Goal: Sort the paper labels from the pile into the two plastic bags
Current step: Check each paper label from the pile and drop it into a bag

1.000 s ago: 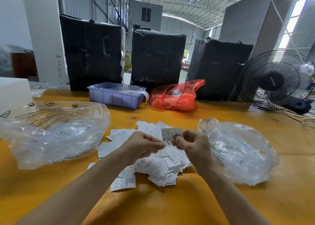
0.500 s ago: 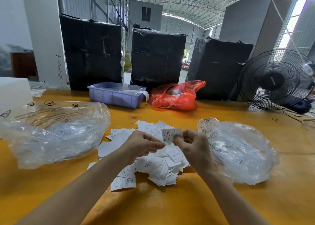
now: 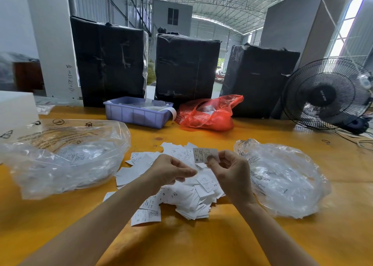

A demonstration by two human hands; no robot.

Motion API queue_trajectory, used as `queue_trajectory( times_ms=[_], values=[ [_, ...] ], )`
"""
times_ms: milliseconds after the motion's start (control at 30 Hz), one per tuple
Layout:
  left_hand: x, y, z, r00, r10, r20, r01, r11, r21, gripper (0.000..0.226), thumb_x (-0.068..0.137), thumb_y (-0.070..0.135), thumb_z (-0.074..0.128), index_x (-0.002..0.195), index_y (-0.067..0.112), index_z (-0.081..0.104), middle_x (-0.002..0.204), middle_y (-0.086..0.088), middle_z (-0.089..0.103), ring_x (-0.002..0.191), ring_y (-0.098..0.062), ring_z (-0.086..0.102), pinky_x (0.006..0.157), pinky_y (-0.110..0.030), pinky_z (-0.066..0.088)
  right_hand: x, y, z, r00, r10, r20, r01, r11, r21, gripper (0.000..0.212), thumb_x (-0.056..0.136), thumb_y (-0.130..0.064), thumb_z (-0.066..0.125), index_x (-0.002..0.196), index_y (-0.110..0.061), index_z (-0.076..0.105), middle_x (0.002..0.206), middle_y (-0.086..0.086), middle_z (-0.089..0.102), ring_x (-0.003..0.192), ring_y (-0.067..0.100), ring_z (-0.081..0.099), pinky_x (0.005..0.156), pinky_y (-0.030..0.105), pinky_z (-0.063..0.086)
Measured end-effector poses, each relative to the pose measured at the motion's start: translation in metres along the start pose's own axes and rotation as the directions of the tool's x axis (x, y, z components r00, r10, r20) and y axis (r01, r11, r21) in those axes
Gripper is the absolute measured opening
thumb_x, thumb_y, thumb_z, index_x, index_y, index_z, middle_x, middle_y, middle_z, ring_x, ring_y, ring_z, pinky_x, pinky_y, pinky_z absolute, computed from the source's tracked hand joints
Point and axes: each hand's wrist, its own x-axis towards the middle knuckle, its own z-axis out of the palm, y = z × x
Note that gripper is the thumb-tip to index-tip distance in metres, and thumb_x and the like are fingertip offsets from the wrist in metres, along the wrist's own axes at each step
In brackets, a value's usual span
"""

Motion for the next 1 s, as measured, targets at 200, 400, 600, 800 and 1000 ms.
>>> queue_trajectory(
  times_ms=[200, 400, 600, 800, 1000],
  values=[
    [-0.0002, -0.0002, -0.0013, 1.000, 0.001, 0.006, -0.001, 1.000, -0.022, 0.016, 0.067, 0.020, 0.084, 0.067, 0.012, 0.071, 0.051, 0.006, 0.064, 0.045, 0.001, 0.056, 0.052, -0.019, 0.041, -0.0011, 0.0019, 0.0016, 0.999, -0.006, 0.050, 0.008, 0.999, -0.040, 0.003, 0.083, -0.007, 0.070, 0.081, -0.005, 0.070, 0.075, -0.003, 0.069, 0.071, 0.009, 0.068, 0.063, 0.027, 0.057],
    [-0.0007, 0.0008, -0.0019, 1.000, -0.002, 0.007, 0.002, 0.999, -0.042, 0.014, 0.068, 0.015, 0.083, 0.072, 0.007, 0.072, 0.054, 0.004, 0.065, 0.047, -0.002, 0.055, 0.049, -0.019, 0.039, -0.0021, 0.0048, 0.0033, 0.988, 0.052, 0.142, -0.046, 0.998, -0.049, 0.005, 0.083, -0.007, 0.069, 0.078, -0.006, 0.069, 0.078, 0.001, 0.072, 0.074, 0.016, 0.070, 0.068, 0.042, 0.058],
    [-0.0013, 0.0019, -0.0042, 1.000, 0.002, -0.006, -0.002, 0.997, -0.076, 0.013, 0.069, 0.014, 0.082, 0.072, 0.006, 0.072, 0.054, 0.002, 0.065, 0.048, -0.004, 0.053, 0.048, -0.019, 0.037, 0.0009, 0.0014, -0.0007, 0.954, 0.148, 0.260, -0.154, 0.988, 0.004, 0.012, 0.079, 0.001, 0.069, 0.072, -0.008, 0.068, 0.074, 0.015, 0.071, 0.071, 0.031, 0.069, 0.070, 0.052, 0.055],
    [-0.0024, 0.0030, -0.0011, 1.000, -0.002, 0.006, 0.002, 0.993, -0.116, 0.020, 0.071, 0.021, 0.080, 0.079, 0.004, 0.073, 0.054, 0.003, 0.065, 0.044, -0.001, 0.053, 0.048, -0.017, 0.039, 0.0026, 0.0033, -0.0025, 0.950, 0.175, 0.260, -0.196, 0.979, 0.059, 0.002, 0.080, 0.005, 0.066, 0.079, 0.005, 0.067, 0.076, 0.019, 0.070, 0.070, 0.029, 0.069, 0.069, 0.044, 0.057],
    [-0.0017, 0.0029, -0.0007, 1.000, 0.000, -0.017, -0.003, 0.987, -0.162, 0.018, 0.076, 0.020, 0.076, 0.081, 0.003, 0.072, 0.068, 0.001, 0.072, 0.049, -0.003, 0.056, 0.048, -0.017, 0.040, 0.0066, 0.0045, -0.0065, 0.984, 0.161, 0.083, -0.173, 0.969, 0.178, 0.015, 0.084, 0.001, 0.065, 0.077, -0.012, 0.066, 0.078, 0.004, 0.071, 0.067, 0.010, 0.068, 0.063, 0.022, 0.056]
  ],
)
